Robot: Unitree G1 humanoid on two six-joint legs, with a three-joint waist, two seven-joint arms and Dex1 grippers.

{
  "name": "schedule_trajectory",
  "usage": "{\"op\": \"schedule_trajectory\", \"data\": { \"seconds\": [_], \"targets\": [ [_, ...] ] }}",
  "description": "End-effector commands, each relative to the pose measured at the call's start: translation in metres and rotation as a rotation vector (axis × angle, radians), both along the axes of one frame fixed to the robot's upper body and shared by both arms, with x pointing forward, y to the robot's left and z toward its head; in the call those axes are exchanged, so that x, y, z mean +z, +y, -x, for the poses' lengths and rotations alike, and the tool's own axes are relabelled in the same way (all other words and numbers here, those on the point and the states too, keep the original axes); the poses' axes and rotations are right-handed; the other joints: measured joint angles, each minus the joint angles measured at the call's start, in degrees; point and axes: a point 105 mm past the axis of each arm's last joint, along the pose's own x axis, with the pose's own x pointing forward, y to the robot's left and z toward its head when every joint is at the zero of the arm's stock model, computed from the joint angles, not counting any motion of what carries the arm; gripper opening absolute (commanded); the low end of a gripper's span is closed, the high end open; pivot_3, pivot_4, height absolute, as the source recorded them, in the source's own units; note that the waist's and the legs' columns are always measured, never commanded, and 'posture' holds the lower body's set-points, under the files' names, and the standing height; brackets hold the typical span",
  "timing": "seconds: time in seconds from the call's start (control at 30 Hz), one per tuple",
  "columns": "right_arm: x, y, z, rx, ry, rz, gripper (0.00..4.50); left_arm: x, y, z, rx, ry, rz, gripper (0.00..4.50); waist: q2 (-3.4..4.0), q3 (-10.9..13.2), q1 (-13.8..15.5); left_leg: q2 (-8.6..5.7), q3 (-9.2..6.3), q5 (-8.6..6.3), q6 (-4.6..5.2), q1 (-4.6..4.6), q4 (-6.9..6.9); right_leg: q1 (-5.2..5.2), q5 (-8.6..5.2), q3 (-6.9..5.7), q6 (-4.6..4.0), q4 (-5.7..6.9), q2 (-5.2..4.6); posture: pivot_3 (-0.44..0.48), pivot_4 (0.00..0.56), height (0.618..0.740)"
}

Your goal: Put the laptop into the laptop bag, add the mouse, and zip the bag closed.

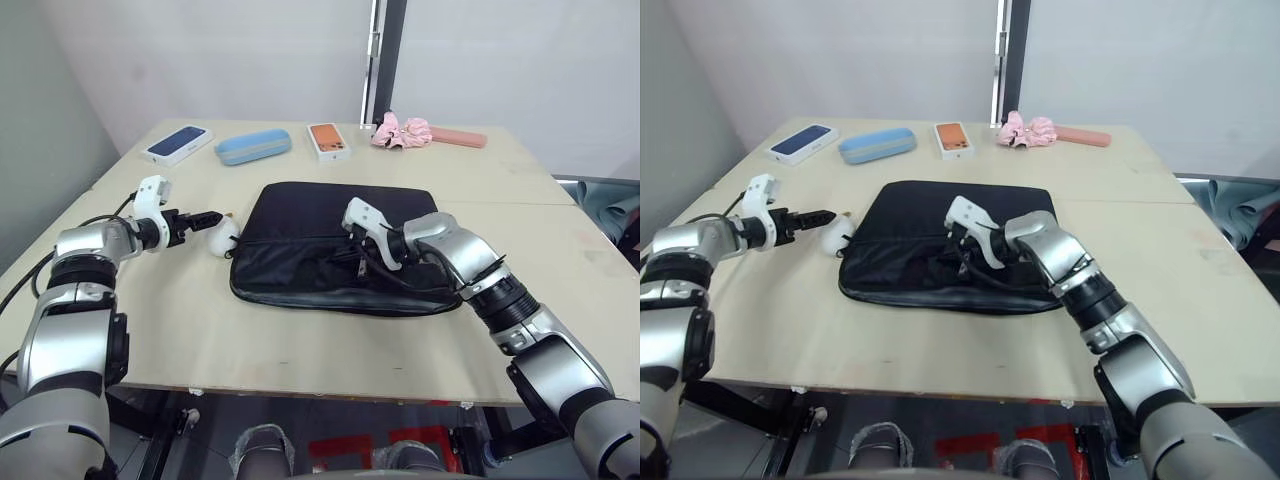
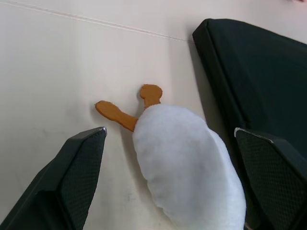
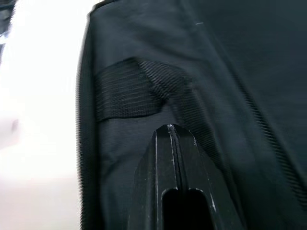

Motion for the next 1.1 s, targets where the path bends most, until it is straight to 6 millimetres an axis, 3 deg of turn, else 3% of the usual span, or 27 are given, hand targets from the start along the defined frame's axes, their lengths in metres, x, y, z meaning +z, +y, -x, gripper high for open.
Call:
{"op": "schedule_trajectory", "data": {
  "seconds": [0.03, 0.13, 0.27, 0.4, 0.63, 0.73, 0.97, 1.0, 1.03, 1.1],
  "targets": [
    [0.014, -0.011, -0.007, -0.055, -0.027, -0.044, 0.03, 0.003, -0.006, -0.006, -0.018, -0.019, -0.016, 4.5, 0.0, 0.0, 0.05, 0.0, 0.0, 0.0, 0.0, 0.0, 0.0, 0.0, 0.0, 0.0, 0.0, 0.0, 0.0, 0.0, 0.15, 0.74],
    [0.028, -0.011, -0.004, -0.05, -0.017, -0.114, 0.03, -0.004, -0.008, -0.007, -0.015, -0.006, -0.014, 4.5, -0.01, 0.03, 0.08, 0.0, -0.01, 0.0, 0.0, -0.02, 0.0, 0.0, 0.0, -0.02, 0.0, -0.03, 0.0, 0.0, 0.15, 0.74],
    [0.027, -0.012, -0.007, -0.077, -0.02, -0.11, 0.03, -0.007, -0.012, -0.007, -0.022, -0.001, -0.002, 4.5, 0.0, 0.03, 0.05, 0.0, -0.03, 0.0, -0.01, -0.01, -0.04, 0.01, 0.0, -0.05, 0.0, -0.04, 0.01, 0.0, 0.15, 0.74],
    [-0.016, -0.019, -0.007, -0.105, 0.007, 0.09, 0.03, -0.011, -0.014, -0.007, -0.027, 0.007, -0.014, 4.5, -0.01, 0.03, 0.03, 0.0, -0.04, 0.01, -0.05, 0.01, -0.06, 0.04, 0.0, -0.06, 0.0, -0.06, 0.0, 0.0, 0.15, 0.74],
    [-0.022, -0.017, -0.004, -0.086, 0.014, 0.117, 0.03, -0.014, -0.017, -0.007, -0.043, 0.011, -0.024, 4.5, -0.02, 0.01, 0.02, 0.01, -0.07, -0.01, -0.04, 0.24, -0.09, 0.32, -0.01, -0.07, 0.0, -0.11, 0.0, 0.0, 0.15, 0.74],
    [-0.019, -0.018, -0.005, -0.083, 0.009, 0.113, 0.0, -0.015, -0.016, -0.006, -0.045, 0.017, -0.035, 3.67, -0.02, 0.01, 0.01, 0.01, -0.09, -0.01, -0.05, 0.25, -0.09, 0.35, -0.01, -0.08, 0.0, -0.1, 0.0, 0.0, 0.15, 0.74],
    [-0.016, -0.02, -0.005, -0.077, 0.0, 0.11, 0.0, -0.013, -0.004, -0.001, -0.033, 0.011, -0.047, 1.15, -0.02, 0.01, -0.01, 0.01, -0.08, -0.01, -0.05, 0.25, -0.1, 0.35, -0.01, -0.08, 0.0, -0.13, 0.0, 0.0, 0.15, 0.74],
    [-0.016, -0.02, -0.005, -0.077, 0.0, 0.111, 0.0, -0.011, -0.002, 0.001, -0.039, 0.005, -0.042, 0.96, -0.02, 0.02, -0.03, 0.01, -0.08, -0.01, -0.05, 0.25, -0.11, 0.35, -0.01, -0.08, 0.0, -0.14, 0.0, 0.0, 0.15, 0.74],
    [-0.016, -0.02, -0.005, -0.077, -0.002, 0.112, 0.0, -0.008, 0.0, 0.003, -0.047, -0.004, -0.04, 0.43, -0.01, 0.02, -0.06, 0.01, -0.08, -0.01, -0.05, 0.25, -0.13, 0.35, -0.01, -0.08, 0.0, -0.16, 0.0, 0.0, 0.15, 0.74],
    [-0.016, -0.021, -0.005, -0.079, -0.002, 0.113, 0.0, -0.001, 0.002, 0.005, -0.063, -0.035, -0.035, 0.03, -0.01, 0.02, -0.1, 0.01, -0.08, -0.01, -0.05, 0.25, -0.17, 0.35, -0.01, -0.09, 0.0, -0.22, 0.0, 0.0, 0.15, 0.74]
  ]
}}
